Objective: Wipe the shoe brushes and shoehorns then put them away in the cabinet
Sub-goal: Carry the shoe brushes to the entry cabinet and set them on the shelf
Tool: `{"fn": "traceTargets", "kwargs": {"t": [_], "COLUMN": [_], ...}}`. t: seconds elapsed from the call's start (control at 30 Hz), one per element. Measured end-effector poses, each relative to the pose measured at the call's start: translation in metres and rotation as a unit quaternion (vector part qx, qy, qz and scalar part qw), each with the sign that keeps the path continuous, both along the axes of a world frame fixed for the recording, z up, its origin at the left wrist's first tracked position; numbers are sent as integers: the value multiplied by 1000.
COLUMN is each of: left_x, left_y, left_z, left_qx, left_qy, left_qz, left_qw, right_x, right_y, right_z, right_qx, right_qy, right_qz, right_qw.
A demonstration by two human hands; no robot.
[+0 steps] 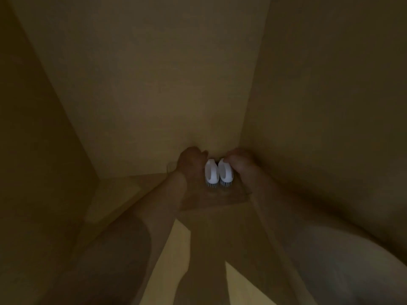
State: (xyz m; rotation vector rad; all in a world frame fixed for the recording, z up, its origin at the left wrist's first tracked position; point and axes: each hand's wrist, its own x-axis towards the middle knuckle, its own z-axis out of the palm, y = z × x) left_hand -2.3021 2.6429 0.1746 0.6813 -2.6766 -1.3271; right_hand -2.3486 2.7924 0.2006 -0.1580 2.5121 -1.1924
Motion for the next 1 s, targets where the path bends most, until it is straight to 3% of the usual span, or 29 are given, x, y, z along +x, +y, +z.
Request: {"fn": "traceTargets", "kwargs": {"t": [0.03, 0.2, 0.4, 0.5, 0.67, 1.0], "left_x": [8, 61, 141, 191, 280, 433], "left_y": [-3, -10, 5, 25, 64, 92], "left_z": [5, 33, 61, 68, 66, 65], "left_qx": [-77, -182, -234, -235, -244, -210], "left_qy": [16, -51, -75, -79, -104, -129], "left_qz": [-21, -24, 26, 63, 109, 208], "left_qw": [997, 982, 969, 967, 958, 946], "right_x": [7, 40, 108, 149, 209, 345], "right_y": [-2, -13, -7, 3, 13, 12], "right_z": [6, 19, 30, 35, 29, 22], "right_qx": [8, 83, 121, 150, 61, 55], "right_qy": [13, 33, 107, 143, 103, 94], "right_qz": [10, 86, 161, 208, 246, 360], "right_qw": [1000, 992, 974, 956, 962, 927]}}
